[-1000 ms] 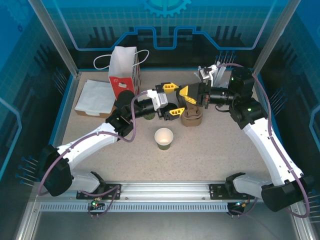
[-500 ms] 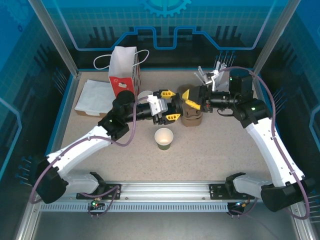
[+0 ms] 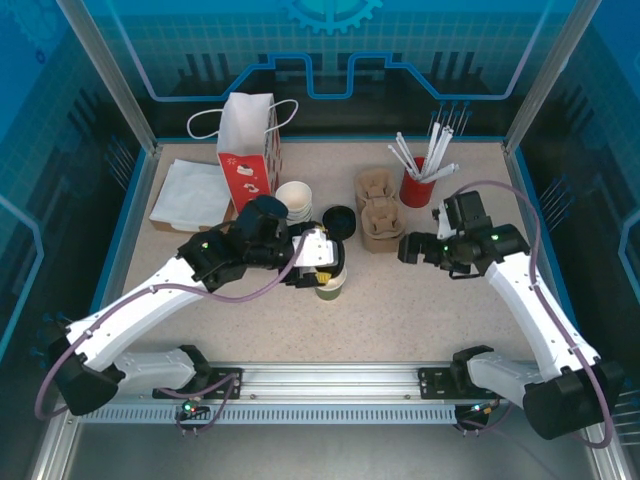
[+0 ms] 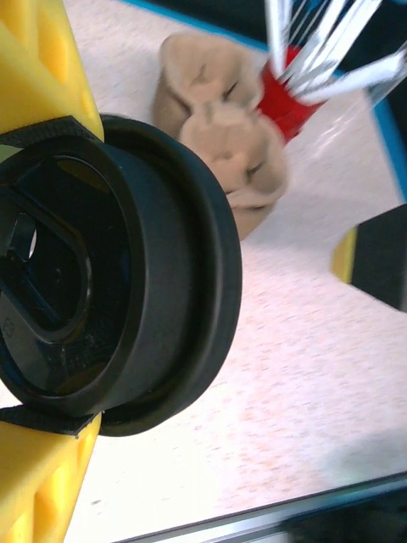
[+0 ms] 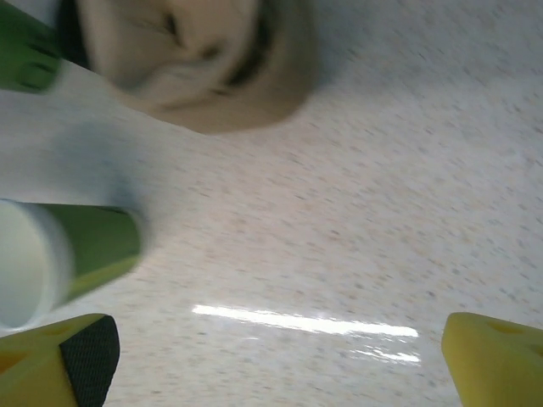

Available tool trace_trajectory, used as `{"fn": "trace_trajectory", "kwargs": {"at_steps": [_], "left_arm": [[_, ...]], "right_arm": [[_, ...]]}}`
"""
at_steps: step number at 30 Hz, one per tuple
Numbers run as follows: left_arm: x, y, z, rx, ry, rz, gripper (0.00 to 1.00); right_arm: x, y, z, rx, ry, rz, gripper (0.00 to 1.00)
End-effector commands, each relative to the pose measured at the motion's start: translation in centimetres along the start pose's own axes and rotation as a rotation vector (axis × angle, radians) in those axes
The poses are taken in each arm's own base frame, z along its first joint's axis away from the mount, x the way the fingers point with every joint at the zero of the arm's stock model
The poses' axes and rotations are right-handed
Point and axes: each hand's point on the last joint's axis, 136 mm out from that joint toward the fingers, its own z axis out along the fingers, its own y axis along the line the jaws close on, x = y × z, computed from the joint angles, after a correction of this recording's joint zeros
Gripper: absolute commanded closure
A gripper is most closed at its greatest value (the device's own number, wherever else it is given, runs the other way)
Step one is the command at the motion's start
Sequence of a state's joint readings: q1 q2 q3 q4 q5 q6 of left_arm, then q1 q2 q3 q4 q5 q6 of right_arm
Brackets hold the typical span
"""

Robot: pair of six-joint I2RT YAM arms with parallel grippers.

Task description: Pack the takeout coffee

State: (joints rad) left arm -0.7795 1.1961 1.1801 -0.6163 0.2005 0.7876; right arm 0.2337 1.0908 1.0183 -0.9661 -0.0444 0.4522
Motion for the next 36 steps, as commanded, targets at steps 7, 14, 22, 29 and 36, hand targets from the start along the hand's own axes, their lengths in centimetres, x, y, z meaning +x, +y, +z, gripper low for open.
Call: {"fn": "trace_trajectory", "kwargs": {"at_steps": [7, 14, 22, 29, 36], "left_arm": [[6.2, -2.7, 2.8, 0.167, 0.426, 0.073, 0.29], [8.2, -2.3, 4.4, 0.226, 0.590, 0.108, 0.31], [8.0, -2.0, 5.7, 0.254, 0.616, 0.124, 0.31], [7.6, -1.7, 6.5, 0.270, 0.617, 0.135, 0.31], [7.6, -1.5, 7.2, 0.283, 0.627, 0.143, 0.31]], "right_arm": [[0.2, -3.7, 1.9, 0.136, -0.022, -0.012, 0.00], [0.6, -4.3, 2.5, 0.143, -0.014, -0.005, 0.00], [0.4, -4.4, 2.7, 0.136, -0.022, 0.004, 0.00], [1.1, -4.8, 3.3, 0.138, 0.001, 0.009, 0.00], [1.2, -4.9, 3.4, 0.133, 0.002, 0.011, 0.00]]}}
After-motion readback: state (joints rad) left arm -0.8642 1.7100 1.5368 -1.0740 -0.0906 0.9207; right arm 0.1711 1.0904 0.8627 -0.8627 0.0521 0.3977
